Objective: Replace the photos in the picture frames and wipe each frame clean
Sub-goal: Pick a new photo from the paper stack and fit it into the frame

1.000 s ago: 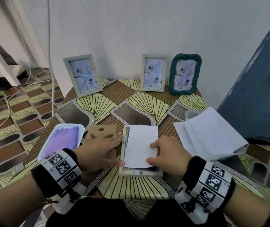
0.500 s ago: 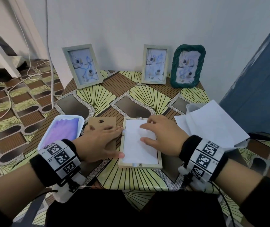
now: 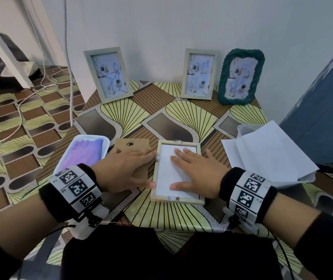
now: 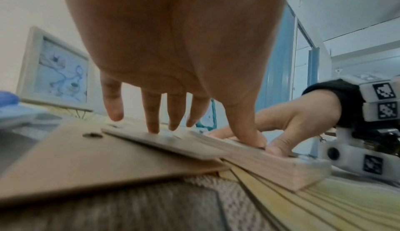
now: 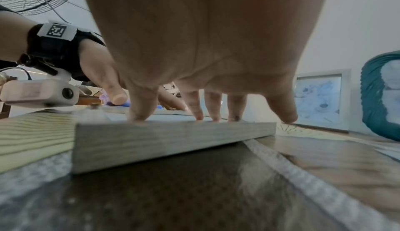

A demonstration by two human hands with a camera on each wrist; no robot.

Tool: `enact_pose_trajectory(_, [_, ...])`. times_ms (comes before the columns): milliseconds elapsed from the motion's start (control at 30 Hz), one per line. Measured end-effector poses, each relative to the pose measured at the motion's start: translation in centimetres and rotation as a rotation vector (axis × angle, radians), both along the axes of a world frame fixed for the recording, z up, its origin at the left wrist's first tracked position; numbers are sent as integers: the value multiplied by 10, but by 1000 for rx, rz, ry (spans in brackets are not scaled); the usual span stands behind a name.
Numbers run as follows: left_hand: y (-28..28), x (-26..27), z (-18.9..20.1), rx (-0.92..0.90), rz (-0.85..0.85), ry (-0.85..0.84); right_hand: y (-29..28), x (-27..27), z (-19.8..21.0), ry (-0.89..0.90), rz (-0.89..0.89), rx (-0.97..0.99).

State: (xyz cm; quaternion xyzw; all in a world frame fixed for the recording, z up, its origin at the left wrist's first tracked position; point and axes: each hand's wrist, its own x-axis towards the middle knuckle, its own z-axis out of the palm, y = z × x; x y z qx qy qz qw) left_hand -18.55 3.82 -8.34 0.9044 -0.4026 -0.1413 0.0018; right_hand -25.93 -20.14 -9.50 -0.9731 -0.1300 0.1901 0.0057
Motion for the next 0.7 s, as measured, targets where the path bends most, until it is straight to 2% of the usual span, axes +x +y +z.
enact_pose_trajectory(100, [11,4,1,55,-20,-93,-2,-4,0,-16,-13,55])
enact_pose_trajectory(233, [20,-3,-3,160,-13,-6,-3,-5,3,-106,-32,86])
enact_pose_trajectory(367, [24,-11,-2,115,-50,-8,-12,-9,3,-96,-54,59])
enact_pose_trajectory(467, [24,-19,0,110,-99,-23,-19,-12,2,-50,-79,122])
enact_pose_trajectory(533, [23,-25,5,62,-96,-7,-22,-11,3,-33,-85,180])
enact_pose_trajectory(633, [23,-27,17,-173,-34,0,-25,-8,7,-10,-133,272])
enact_pose_trajectory(700, [23,-28,23,-234,18,-19,-27,-8,8,-18,-156,322])
